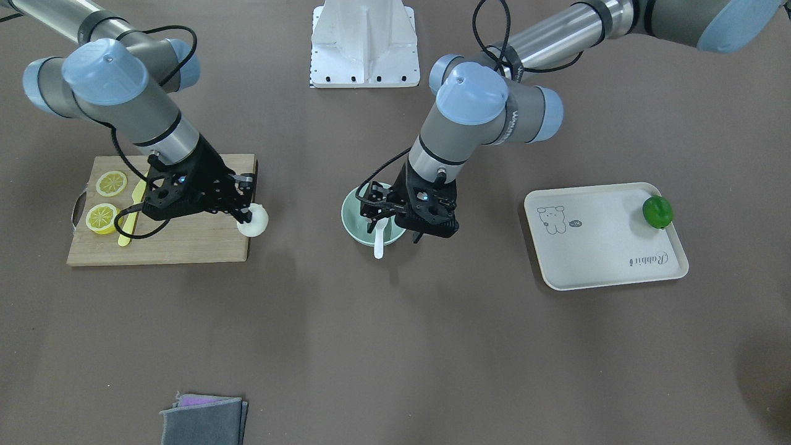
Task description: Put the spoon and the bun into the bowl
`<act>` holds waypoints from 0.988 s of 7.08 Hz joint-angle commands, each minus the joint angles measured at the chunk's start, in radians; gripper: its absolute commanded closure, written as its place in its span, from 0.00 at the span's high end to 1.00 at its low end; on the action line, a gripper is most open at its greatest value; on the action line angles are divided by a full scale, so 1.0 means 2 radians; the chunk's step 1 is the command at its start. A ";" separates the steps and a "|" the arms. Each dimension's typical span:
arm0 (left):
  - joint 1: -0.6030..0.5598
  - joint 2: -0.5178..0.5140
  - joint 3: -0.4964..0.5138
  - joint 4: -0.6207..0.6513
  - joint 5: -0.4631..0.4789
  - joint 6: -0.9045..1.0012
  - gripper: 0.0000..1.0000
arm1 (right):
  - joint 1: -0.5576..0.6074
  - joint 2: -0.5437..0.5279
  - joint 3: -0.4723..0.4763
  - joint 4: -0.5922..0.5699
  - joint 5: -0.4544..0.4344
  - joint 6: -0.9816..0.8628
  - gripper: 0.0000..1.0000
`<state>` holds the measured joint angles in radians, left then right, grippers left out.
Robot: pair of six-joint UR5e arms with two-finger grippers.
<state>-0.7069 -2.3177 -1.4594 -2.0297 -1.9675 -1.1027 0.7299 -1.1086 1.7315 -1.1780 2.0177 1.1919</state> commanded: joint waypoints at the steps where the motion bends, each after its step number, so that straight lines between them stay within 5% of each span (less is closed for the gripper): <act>1: -0.076 0.093 -0.058 0.001 -0.062 0.100 0.99 | -0.074 0.104 -0.008 -0.072 -0.089 0.075 0.00; 3: -0.137 0.173 -0.102 0.000 -0.117 0.179 0.99 | -0.122 0.136 -0.023 -0.079 -0.143 0.107 0.00; 4: -0.156 0.191 -0.106 -0.001 -0.136 0.196 0.99 | -0.125 0.148 -0.046 -0.075 -0.147 0.107 0.19; 5: -0.157 0.198 -0.107 -0.002 -0.137 0.197 0.99 | -0.124 0.146 -0.049 -0.074 -0.148 0.105 0.90; 7: -0.158 0.199 -0.106 -0.001 -0.135 0.197 0.99 | -0.117 0.144 -0.043 -0.073 -0.144 0.102 1.00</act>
<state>-1.0185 -1.9249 -1.6719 -2.0332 -2.2367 -0.7112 0.4864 -0.8182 1.6392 -1.3251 1.7253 1.4013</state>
